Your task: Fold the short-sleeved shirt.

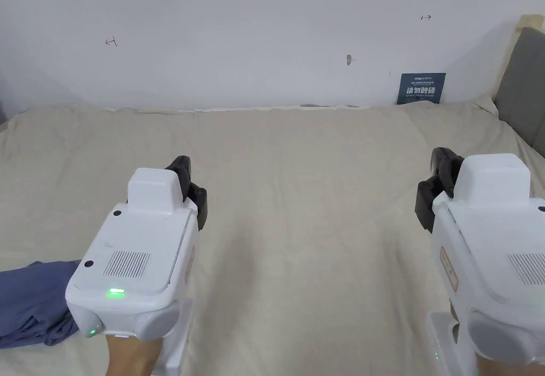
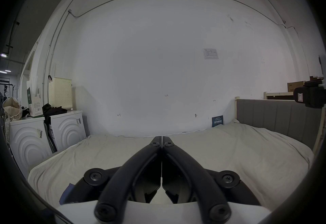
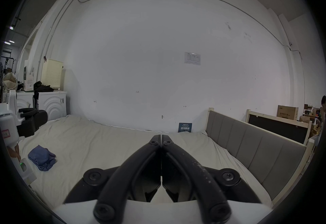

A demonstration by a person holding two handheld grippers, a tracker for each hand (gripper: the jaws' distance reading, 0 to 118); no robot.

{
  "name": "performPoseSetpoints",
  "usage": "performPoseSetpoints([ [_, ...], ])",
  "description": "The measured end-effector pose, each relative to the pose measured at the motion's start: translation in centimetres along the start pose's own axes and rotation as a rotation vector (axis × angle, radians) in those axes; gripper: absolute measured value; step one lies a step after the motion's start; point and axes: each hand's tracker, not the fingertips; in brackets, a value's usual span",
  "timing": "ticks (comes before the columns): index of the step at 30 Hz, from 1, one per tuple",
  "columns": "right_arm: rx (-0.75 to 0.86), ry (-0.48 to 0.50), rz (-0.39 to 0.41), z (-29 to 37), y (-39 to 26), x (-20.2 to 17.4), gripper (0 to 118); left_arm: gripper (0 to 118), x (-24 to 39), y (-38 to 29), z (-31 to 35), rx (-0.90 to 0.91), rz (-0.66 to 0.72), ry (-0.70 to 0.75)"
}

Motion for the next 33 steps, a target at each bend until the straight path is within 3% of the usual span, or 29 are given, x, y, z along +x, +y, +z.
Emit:
performPoseSetpoints([
  [33, 0.002, -0.004, 0.014, 0.15, 0.21, -0.38, 2, 0, -0.63, -0.3, 0.04, 0.0, 0.007, -0.003],
])
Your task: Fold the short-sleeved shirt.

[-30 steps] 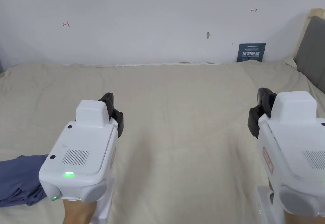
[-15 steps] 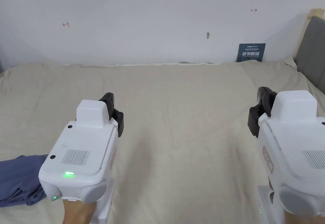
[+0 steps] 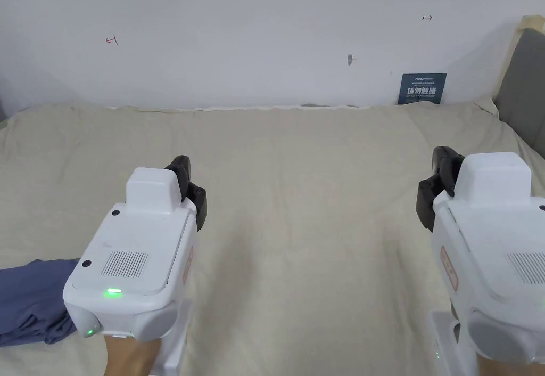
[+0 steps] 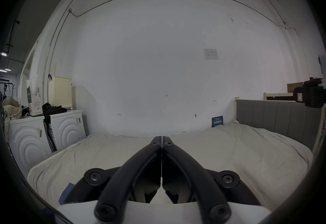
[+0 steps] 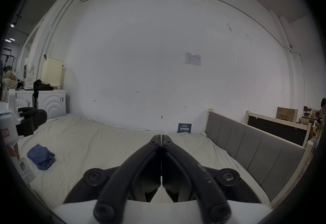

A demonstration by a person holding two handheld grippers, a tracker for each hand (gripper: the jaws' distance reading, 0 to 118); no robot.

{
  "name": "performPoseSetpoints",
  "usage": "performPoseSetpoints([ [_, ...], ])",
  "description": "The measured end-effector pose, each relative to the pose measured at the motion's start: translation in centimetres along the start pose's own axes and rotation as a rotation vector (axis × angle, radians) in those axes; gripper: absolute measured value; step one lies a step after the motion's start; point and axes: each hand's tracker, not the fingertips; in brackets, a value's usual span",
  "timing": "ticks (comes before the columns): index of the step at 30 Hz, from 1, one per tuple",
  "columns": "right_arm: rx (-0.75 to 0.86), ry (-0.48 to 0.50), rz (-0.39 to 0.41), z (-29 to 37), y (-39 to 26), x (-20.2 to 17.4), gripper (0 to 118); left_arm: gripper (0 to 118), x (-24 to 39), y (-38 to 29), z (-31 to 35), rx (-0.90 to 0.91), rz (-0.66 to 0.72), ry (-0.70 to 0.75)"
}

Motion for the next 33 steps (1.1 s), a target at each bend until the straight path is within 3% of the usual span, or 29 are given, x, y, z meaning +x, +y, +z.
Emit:
performPoseSetpoints([
  [6, -0.005, -0.002, -0.005, -0.2, -0.13, 0.0, 2, 2, -0.19, 0.15, 0.02, 0.006, 0.014, -0.001],
  [7, -0.004, -0.001, -0.007, -0.18, -0.12, 0.0, 4, 9, -0.2, 0.17, 0.01, 0.007, 0.015, 0.001],
  [9, -0.008, -0.003, -0.01, -0.23, -0.06, 0.06, 17, 32, -0.41, 0.29, -0.05, 0.001, 0.027, -0.006],
  [10, -0.012, -0.001, -0.014, -0.25, -0.07, 0.12, 30, 61, -0.5, 0.34, -0.14, -0.006, 0.038, -0.013],
  [11, -0.013, 0.0, -0.019, -0.3, -0.08, 0.17, 42, 82, -0.6, 0.4, -0.28, -0.017, 0.045, -0.018],
  [13, -0.016, -0.003, -0.027, -0.45, -0.11, 0.25, 78, 117, -0.67, 0.33, -0.28, -0.011, 0.054, -0.014],
  [16, -0.017, -0.005, -0.038, -0.49, -0.12, 0.3, 116, 118, -0.6, 0.21, -0.01, 0.017, 0.044, -0.005],
  [33, 0.002, -0.03, -0.046, -0.02, 0.11, 0.17, 118, 118, -0.68, 0.28, 0.08, 0.014, 0.03, 0.008],
])
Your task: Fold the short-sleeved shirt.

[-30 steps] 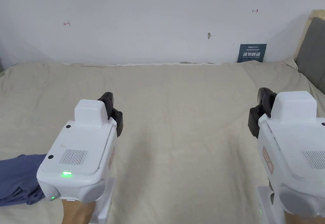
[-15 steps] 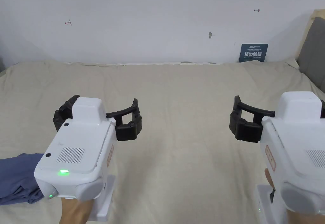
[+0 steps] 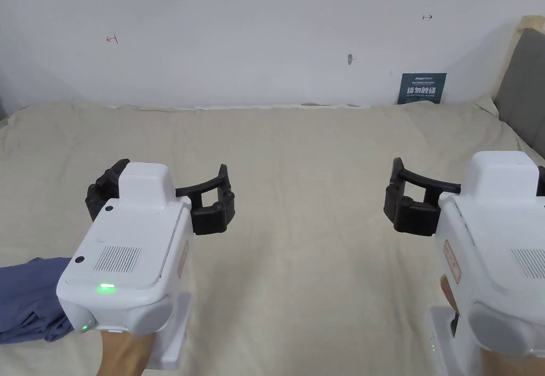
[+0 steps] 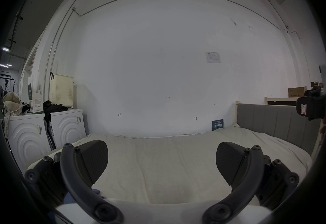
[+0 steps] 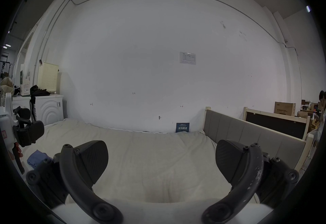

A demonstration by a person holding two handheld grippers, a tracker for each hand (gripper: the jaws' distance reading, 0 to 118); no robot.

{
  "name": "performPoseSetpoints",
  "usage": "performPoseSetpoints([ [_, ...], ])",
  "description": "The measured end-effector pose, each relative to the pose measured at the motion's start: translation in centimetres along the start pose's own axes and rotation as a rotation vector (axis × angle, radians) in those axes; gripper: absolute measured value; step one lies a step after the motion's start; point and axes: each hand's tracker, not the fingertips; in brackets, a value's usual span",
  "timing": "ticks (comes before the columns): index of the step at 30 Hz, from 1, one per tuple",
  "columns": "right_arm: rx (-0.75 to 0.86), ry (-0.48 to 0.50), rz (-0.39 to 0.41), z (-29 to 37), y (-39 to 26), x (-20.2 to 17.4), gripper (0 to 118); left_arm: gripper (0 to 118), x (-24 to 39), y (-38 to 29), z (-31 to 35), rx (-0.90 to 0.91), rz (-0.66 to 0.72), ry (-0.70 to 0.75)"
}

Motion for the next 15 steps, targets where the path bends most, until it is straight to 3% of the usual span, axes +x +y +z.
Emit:
performPoseSetpoints([
  [15, 0.001, 0.006, 0.006, 0.11, -0.1, -0.17, 118, 118, 0.1, 0.09, 0.21, 0.008, -0.017, -0.005],
])
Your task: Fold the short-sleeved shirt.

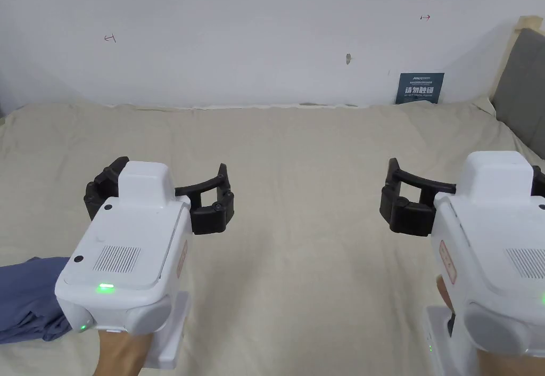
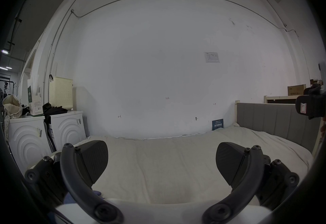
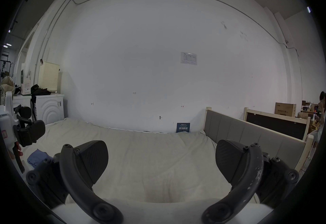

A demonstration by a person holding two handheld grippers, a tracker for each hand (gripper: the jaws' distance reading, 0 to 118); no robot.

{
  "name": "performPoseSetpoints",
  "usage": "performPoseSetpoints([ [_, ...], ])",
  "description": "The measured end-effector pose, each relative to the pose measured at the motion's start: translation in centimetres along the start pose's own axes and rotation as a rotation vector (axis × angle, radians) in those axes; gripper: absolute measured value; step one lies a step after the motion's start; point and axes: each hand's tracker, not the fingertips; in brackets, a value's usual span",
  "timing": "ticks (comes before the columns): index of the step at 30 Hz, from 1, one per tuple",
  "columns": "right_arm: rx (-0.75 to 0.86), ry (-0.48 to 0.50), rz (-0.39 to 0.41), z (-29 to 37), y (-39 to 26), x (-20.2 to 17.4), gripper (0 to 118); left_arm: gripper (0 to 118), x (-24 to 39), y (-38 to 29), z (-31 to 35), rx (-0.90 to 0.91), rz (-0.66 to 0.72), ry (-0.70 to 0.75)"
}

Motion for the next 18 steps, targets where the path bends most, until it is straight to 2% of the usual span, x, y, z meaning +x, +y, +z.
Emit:
performPoseSetpoints([
  [18, 0.003, 0.005, 0.002, 0.1, 0.09, -0.19, 118, 118, -0.15, -0.09, 0.03, 0.007, 0.001, 0.004],
])
